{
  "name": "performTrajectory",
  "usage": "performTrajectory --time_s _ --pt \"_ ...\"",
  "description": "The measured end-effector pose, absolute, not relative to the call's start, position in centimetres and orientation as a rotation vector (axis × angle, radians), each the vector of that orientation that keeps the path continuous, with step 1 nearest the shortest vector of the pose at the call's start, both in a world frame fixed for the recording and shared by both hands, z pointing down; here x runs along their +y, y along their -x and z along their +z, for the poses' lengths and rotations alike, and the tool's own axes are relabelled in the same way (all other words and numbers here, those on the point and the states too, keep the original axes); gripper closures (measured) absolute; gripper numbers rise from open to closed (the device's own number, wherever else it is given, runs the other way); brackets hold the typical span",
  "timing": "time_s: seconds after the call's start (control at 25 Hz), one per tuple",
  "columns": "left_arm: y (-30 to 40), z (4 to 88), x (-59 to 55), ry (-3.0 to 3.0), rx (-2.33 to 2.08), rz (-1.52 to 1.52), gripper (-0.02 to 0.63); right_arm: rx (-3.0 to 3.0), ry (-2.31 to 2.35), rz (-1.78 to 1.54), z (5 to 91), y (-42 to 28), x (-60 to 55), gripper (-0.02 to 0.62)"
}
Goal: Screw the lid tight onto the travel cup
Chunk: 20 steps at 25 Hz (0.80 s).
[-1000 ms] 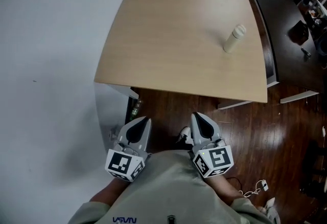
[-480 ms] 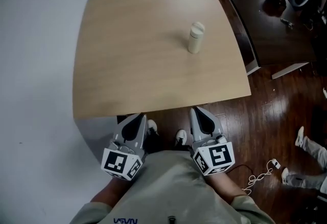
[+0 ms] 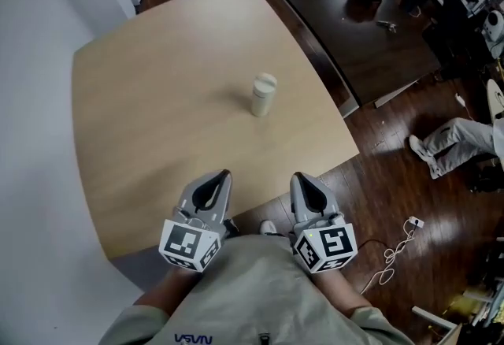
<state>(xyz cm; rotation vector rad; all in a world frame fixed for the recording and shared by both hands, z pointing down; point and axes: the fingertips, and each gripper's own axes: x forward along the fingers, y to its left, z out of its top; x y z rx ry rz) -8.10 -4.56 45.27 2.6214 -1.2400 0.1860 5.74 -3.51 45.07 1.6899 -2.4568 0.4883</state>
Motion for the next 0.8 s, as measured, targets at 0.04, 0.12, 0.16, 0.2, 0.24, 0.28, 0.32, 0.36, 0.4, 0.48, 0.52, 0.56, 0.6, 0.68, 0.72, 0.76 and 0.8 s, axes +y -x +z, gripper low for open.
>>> performTrajectory --time_s 0.04,0.12,0.16,0.2,0.24,0.28,0.32,0.36,0.4,0.48,0.52,0.56,0.6,0.68,0.72,0.76,0.8 --pt "8.0 45.1 -5.5 -2.651 -1.201 0.179 0.603 -2.433 -1.728 0.479 44.8 -5.8 -4.0 0.597" --pt "7.6 45.0 -6.9 -2.700 -1.117 0.163 0.585 -2.378 -1.804 0.456 44.1 -6.2 -4.5 0.597" --pt "7.4 45.1 -7.5 -2.716 -1.075 0.165 0.556 -2.350 -1.835 0.446 43.9 -6.5 -4.7 0.597" --pt "7.2 45.3 -8.2 -2.730 -1.039 0.174 0.535 -2.329 -1.860 0.439 43.6 -6.7 -4.8 0.597" --pt "7.1 45.5 -8.8 -2.743 -1.013 0.188 0.531 -2.318 -1.875 0.432 43.4 -6.8 -5.1 0.596" --pt "7.0 45.9 -9.5 -2.753 -0.996 0.203 0.529 -2.317 -1.882 0.426 43.3 -6.7 -5.4 0.597" --pt "6.9 46.4 -10.1 -2.759 -0.984 0.218 0.526 -2.320 -1.884 0.419 43.3 -6.6 -5.6 0.596" --pt "6.8 47.0 -10.7 -2.759 -0.975 0.231 0.517 -2.323 -1.885 0.410 43.3 -6.6 -5.8 0.596" --pt "6.7 47.8 -11.1 -2.755 -0.966 0.242 0.504 -2.322 -1.886 0.402 43.5 -6.6 -5.9 0.595" --pt "6.1 49.3 -12.3 -2.744 -0.952 0.261 0.477 -2.317 -1.885 0.393 44.0 -7.0 -6.5 0.595" --pt "5.6 50.0 -13.1 -2.740 -0.951 0.270 0.463 -2.317 -1.880 0.391 44.2 -7.4 -7.1 0.595" --pt "5.1 50.6 -14.0 -2.738 -0.953 0.282 0.449 -2.321 -1.873 0.392 44.3 -7.7 -7.8 0.596" --pt "4.5 51.3 -14.9 -2.736 -0.952 0.295 0.438 -2.325 -1.862 0.395 44.5 -8.1 -8.4 0.596" --pt "3.3 52.7 -16.6 -2.726 -0.943 0.322 0.398 -2.336 -1.835 0.405 44.8 -8.6 -9.4 0.596" --pt "2.6 53.3 -17.3 -2.720 -0.937 0.337 0.383 -2.343 -1.818 0.409 44.9 -8.9 -9.8 0.596" --pt "1.9 54.0 -18.0 -2.715 -0.932 0.354 0.368 -2.350 -1.800 0.413 44.9 -9.1 -10.2 0.597" --pt "1.4 54.6 -18.5 -2.708 -0.928 0.372 0.354 -2.357 -1.782 0.417 44.9 -9.4 -10.6 0.596"
